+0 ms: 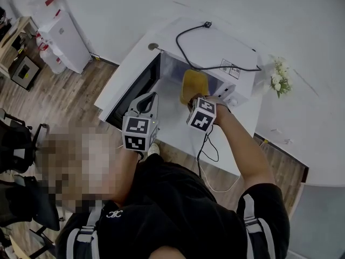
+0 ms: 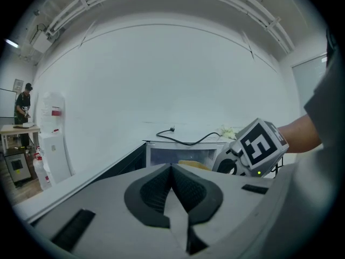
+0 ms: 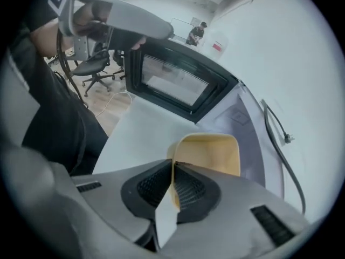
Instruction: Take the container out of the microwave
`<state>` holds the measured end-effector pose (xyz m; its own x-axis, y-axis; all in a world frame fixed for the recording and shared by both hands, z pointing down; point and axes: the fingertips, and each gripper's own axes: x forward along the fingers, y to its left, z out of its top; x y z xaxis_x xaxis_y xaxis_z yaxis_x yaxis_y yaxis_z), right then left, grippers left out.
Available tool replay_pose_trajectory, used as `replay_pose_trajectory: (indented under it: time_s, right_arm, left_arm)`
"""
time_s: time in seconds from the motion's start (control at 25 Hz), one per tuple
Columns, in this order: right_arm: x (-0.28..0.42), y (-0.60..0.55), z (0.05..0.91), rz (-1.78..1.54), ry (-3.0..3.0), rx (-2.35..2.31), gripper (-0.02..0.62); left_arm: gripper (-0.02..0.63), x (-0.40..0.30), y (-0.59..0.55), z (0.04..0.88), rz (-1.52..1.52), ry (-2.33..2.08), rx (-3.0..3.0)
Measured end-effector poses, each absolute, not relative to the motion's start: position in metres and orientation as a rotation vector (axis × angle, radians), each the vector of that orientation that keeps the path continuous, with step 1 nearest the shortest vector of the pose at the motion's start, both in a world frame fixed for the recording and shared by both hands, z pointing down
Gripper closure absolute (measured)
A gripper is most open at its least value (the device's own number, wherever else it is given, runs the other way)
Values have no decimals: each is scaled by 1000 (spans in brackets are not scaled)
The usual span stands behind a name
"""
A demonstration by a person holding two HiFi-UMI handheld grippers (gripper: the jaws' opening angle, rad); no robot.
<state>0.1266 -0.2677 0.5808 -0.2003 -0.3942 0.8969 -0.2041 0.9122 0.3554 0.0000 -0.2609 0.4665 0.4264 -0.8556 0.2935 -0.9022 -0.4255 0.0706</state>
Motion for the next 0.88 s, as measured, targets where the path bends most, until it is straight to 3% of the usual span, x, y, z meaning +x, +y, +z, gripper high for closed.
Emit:
replay_pose_trajectory:
  time_s: [0.88]
  right_arm:
    - [147, -163, 594, -312, -1770, 422, 577]
  left_arm:
    - [604, 31, -205, 492, 363, -1525, 2443]
